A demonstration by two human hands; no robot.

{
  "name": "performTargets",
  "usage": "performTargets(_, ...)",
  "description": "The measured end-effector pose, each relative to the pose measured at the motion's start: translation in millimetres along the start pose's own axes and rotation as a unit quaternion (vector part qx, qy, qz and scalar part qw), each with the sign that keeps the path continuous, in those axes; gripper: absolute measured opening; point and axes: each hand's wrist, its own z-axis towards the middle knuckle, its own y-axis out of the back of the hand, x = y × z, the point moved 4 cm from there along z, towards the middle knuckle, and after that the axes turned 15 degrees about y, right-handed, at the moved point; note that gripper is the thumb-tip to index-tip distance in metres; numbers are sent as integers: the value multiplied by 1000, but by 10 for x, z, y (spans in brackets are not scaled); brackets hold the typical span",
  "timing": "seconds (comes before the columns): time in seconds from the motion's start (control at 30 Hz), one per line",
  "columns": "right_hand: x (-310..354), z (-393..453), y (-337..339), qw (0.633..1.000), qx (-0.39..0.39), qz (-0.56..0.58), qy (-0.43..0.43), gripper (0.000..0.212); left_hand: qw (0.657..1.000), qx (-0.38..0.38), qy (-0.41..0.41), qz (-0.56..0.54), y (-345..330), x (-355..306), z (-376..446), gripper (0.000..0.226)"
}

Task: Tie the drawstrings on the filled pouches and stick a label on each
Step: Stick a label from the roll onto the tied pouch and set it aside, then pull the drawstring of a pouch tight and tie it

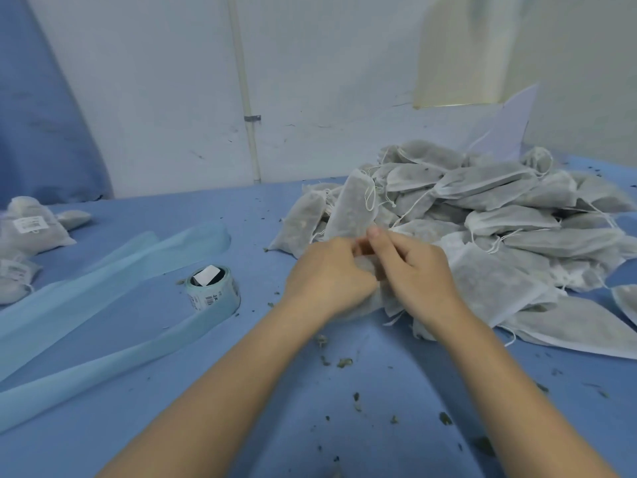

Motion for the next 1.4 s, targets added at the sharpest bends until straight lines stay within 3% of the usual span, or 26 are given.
performTargets(0.17,-93,-47,-148,997,35,-68,-32,53,997,-22,79,9,166,303,1,17)
performTargets(0.3,-166,-45,-216,987,64,-141,-41,61,995,-40,85,38,206,420,-47,13)
performTargets(0.43,-146,-32,-242,988,52,-129,-64,45,996,-10,76,47,116,449,-61,28)
performTargets(0.57,-81,-31,-336,997,44,-18,-61,24,995,49,7,-86,-16,342,-80,63)
performTargets(0.7,-136,-41,-332,989,-10,86,-116,17,992,42,-24,-115,-23,352,-65,48)
performTargets(0.87,-207,-40,-224,993,-18,38,-107,31,997,12,-70,-33,20,462,-75,5)
performTargets(0.97,-197,-43,-168,994,-3,-27,-103,48,996,-1,-87,-32,33,528,-64,28)
performTargets(1.03,-190,-39,-144,990,-3,-12,-142,53,996,-5,-70,-53,63,579,-15,34)
performTargets(1.1,-196,-51,-180,965,-10,119,-234,53,995,-7,-54,-86,77,614,23,34)
performTargets(1.2,-179,-86,-312,859,-19,378,-344,39,987,-11,-29,-158,63,629,47,29)
performTargets(1.3,-123,-101,-411,772,-38,530,-348,18,960,8,-5,-281,33,636,45,20)
performTargets(1.4,-94,-114,-468,732,-51,601,-316,31,944,-31,3,-328,32,647,18,16)
